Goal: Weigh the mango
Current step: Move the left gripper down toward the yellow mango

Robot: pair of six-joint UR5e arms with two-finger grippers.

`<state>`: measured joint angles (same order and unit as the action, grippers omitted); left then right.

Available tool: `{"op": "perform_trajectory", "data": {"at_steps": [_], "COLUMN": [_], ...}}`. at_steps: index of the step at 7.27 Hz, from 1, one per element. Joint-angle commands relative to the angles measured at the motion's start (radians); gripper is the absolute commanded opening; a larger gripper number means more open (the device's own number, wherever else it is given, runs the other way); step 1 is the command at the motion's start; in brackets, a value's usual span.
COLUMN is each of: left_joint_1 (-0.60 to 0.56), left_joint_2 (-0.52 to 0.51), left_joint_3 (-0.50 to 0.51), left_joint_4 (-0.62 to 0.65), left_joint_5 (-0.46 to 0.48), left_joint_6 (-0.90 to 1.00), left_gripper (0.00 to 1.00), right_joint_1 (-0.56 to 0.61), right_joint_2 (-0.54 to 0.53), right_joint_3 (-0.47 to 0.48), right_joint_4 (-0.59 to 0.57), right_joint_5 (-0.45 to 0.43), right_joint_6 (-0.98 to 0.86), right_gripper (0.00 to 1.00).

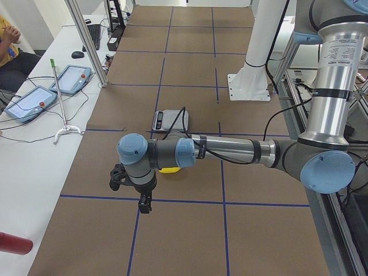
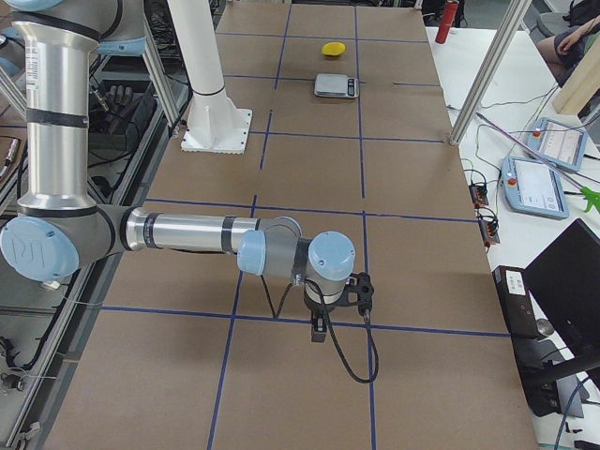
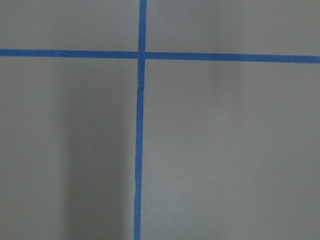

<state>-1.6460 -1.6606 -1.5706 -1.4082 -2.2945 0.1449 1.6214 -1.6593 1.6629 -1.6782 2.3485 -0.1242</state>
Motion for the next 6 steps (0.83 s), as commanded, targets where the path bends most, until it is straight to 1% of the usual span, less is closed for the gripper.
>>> {"op": "perform_trajectory", "data": {"at_steps": [1, 5, 6], "left_joint_1": [0.000, 0.008, 0.059], "left_joint_2": [0.008, 0.007, 0.012], "left_joint_3": [-0.003, -0.005, 0.000], "left_joint_4": [-0.044, -0.046, -0.049], "left_joint_5": [0.001, 0.003, 0.000], "left_joint_6": [0.001, 0.013, 0.001], "left_gripper": [1.00, 1.00, 1.00], "right_joint_1": [0.000, 0.000, 0.000], "right_joint_2": [-0.001, 0.000, -0.001], "right_joint_3": [0.000, 0.000, 0.000], "right_joint_4": [0.000, 0.000, 0.000], "right_joint_5": [0.000, 0.000, 0.000], "right_joint_6": [0.000, 0.000, 0.000], "right_gripper": [1.00, 1.00, 1.00]}}
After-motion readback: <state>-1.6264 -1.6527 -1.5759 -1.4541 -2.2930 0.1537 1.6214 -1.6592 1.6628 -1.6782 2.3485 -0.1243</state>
